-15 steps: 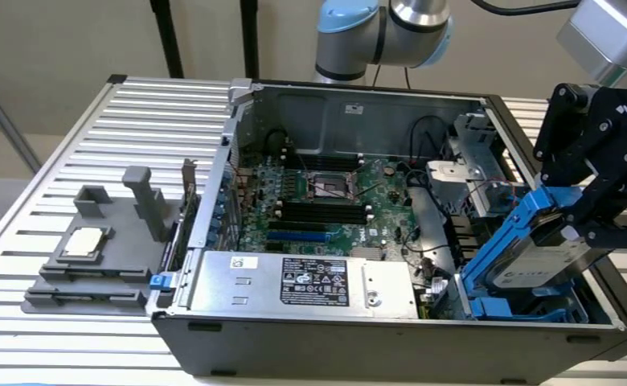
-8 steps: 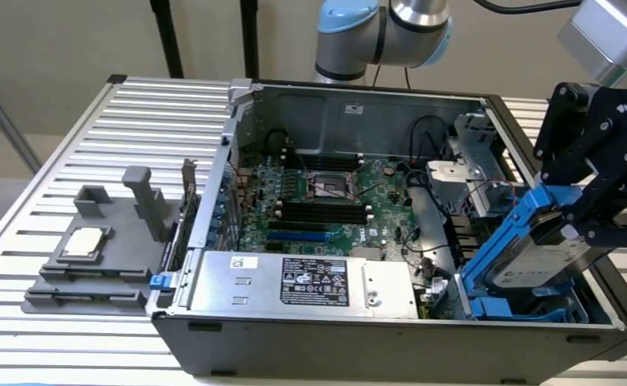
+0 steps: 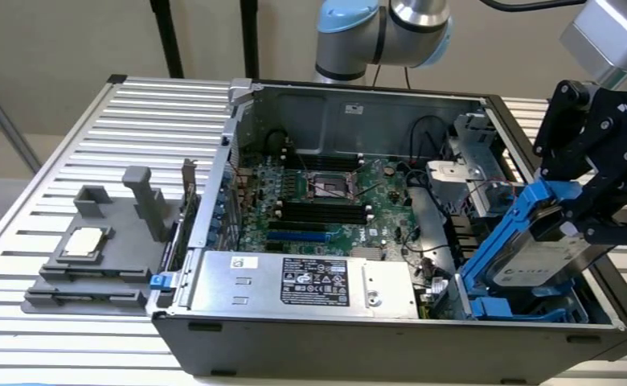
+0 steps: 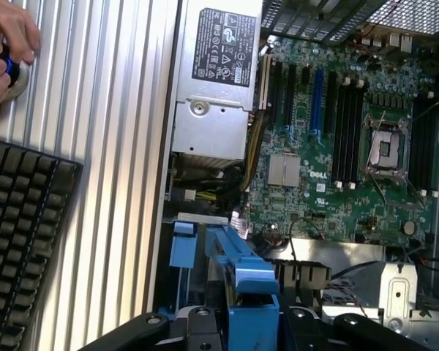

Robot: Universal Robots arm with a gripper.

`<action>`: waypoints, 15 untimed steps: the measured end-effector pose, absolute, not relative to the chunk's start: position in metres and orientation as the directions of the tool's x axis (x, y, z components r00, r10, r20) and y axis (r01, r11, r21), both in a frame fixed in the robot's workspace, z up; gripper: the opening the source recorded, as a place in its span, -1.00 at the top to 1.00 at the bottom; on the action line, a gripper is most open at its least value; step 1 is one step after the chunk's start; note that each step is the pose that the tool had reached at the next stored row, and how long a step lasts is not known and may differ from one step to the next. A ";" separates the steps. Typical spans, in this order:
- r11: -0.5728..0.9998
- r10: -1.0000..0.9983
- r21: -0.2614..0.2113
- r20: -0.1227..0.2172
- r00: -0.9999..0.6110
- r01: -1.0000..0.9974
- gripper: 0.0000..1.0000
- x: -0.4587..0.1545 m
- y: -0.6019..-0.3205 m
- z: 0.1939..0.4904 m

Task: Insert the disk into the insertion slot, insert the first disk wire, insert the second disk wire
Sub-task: 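Insert the disk into the insertion slot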

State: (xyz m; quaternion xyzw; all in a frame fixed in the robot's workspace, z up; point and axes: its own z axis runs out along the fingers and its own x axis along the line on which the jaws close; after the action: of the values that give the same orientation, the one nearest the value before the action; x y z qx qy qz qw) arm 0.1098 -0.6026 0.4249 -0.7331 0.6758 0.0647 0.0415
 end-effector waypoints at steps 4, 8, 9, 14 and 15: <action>-0.087 -0.984 0.026 -0.156 0.082 -0.996 0.34 0.111 -0.604 0.422; -0.088 -0.984 0.026 -0.158 0.083 -0.996 0.34 0.112 -0.605 0.421; -0.088 -0.984 0.026 -0.158 0.083 -0.996 0.34 0.112 -0.605 0.421; -0.089 -0.984 0.025 -0.159 0.083 -0.996 0.34 0.112 -0.605 0.423; -0.089 -0.984 0.025 -0.159 0.084 -0.996 0.34 0.112 -0.605 0.425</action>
State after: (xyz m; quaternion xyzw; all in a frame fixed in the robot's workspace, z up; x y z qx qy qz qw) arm 0.1122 -0.6047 0.4245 -0.7347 0.6735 0.0674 0.0447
